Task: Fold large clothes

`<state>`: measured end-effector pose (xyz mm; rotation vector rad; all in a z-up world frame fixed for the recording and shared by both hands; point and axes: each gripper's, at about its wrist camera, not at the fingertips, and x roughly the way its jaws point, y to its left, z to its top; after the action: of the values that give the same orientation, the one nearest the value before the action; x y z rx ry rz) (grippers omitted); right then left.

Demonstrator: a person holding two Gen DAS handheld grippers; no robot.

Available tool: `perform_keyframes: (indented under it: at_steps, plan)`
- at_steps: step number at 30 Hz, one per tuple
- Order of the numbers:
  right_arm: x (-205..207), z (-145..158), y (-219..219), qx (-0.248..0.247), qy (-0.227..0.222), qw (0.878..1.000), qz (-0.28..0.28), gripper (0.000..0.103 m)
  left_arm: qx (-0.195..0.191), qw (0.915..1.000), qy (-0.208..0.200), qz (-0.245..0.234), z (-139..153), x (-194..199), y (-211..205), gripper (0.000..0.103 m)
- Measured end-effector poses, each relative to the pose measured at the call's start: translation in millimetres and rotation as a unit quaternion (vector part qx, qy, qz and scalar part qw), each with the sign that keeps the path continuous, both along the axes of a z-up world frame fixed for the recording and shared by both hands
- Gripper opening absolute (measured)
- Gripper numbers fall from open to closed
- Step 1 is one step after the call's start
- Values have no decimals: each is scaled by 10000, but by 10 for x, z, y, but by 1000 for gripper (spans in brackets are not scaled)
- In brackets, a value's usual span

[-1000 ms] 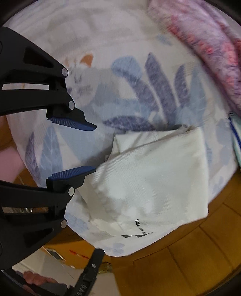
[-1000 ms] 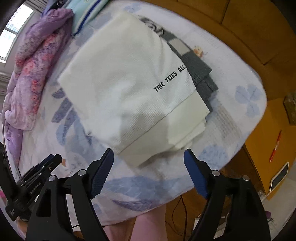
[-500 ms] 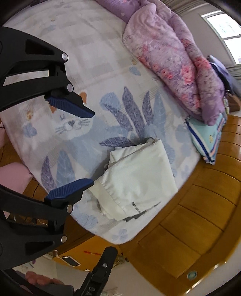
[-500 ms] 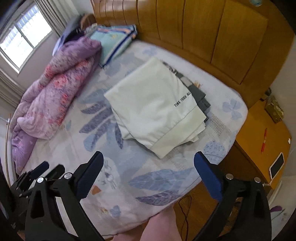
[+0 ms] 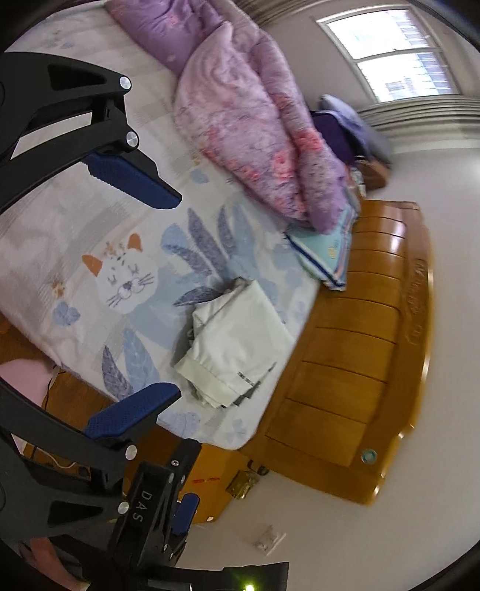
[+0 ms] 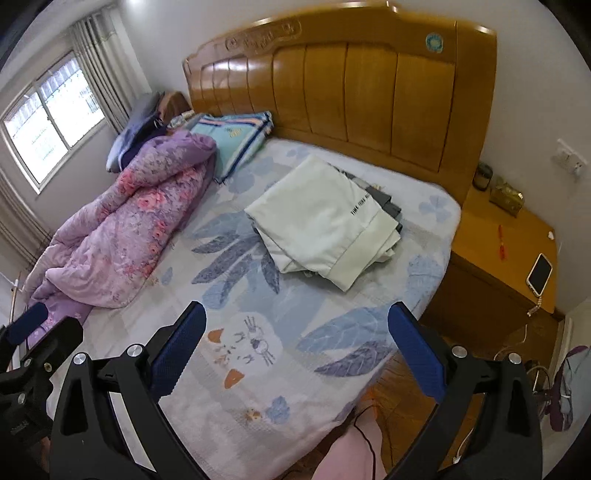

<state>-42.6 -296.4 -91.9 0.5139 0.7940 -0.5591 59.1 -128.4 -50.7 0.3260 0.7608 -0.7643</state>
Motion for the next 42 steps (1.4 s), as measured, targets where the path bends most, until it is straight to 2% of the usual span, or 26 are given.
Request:
perform_keyframes:
  at_steps: [2, 7, 13, 18, 21, 28, 42]
  plan:
    - [-63, 143, 149, -156, -62, 9999, -2, 95, -138, 9998, -110, 17, 98, -85, 136, 96]
    - [-208, 412, 400, -555, -209, 9982, 56, 95, -106, 9989, -396, 207, 255, -228, 295, 96]
    - [-249, 495, 469, -969, -218, 9949, 177, 95, -219, 9990, -201, 346, 288, -251, 334, 96]
    - [-229, 464, 393, -926, -174, 9952, 250, 95, 126, 9984, -315, 445, 211, -223, 226, 96]
    - [-228, 498, 367, -950, -256, 9947, 309, 95, 11, 9989, -205, 430, 171, -190, 199, 96]
    - [-113, 489, 314, -1056, -209, 9928, 520, 95, 40, 9985, -82, 534, 25, -132, 122, 96]
    - [-65, 472, 220, -1130, -201, 9916, 588, 95, -15, 9978, -123, 650, 49, -69, -24, 96]
